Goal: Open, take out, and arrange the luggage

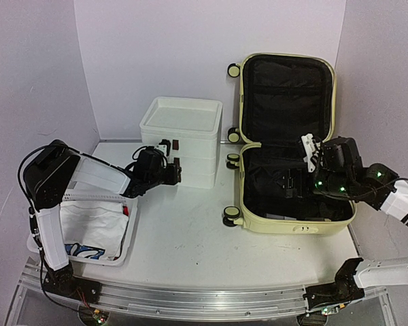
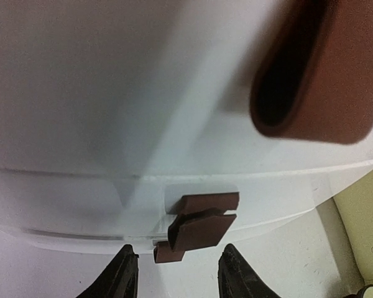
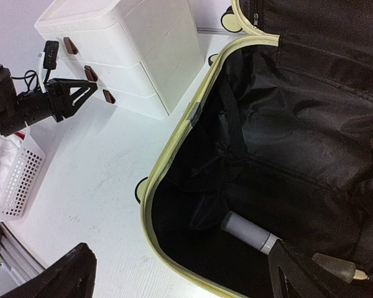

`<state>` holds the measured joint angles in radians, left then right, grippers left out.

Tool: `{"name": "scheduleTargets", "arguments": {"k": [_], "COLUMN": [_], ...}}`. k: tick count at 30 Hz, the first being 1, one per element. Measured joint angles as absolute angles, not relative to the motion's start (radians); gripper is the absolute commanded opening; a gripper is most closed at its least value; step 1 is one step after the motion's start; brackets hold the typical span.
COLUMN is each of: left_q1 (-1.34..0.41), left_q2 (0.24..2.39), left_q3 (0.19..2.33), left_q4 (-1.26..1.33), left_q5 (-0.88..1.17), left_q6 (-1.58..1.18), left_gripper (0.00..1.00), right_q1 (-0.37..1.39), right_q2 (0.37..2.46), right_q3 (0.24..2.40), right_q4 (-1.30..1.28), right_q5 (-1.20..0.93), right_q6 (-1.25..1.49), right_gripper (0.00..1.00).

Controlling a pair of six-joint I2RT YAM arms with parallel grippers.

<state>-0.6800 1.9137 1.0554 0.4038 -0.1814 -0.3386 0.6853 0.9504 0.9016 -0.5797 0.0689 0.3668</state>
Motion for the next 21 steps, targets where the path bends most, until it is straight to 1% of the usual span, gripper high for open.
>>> {"name": "scheduleTargets", "arguments": {"k": [5,8,11,16,21], "left_q1": [-0.680,-0.680,-0.682,-0.682,-0.682], "left_q2": [1.920,1.920,1.920,1.920,1.920], "left_q3": [1.078,1.092,1.092,1.092,1.093], "left_q4": [0.413,0.422,0.424,0.429,0.428], "left_q5": [-0.191,-0.195,-0.198,-0.205,-0.206], "left_q6": [-0.339,-0.340,-0.340,-0.337,-0.338], "left_gripper": [0.45,0.42,0.34,0.16,0.05], "right_q1": [0.685,0.685,0.685,0.685,0.685], "right_q2": [0.934,0.924,0.908,0.899,0.899], "right_q3": [0.902,0.900,0.892,0.887,0.887], "right_q4": [-0.599,-0.613,-0.622,-0.629,-0.632], "right_q5": [0.070,0.076,0.085,0.095,0.096], "right_q6": [0.364,0.364,0.363,0.363,0.360], "right_gripper": [0.98,0.98,0.98,0.98,0.98]}}
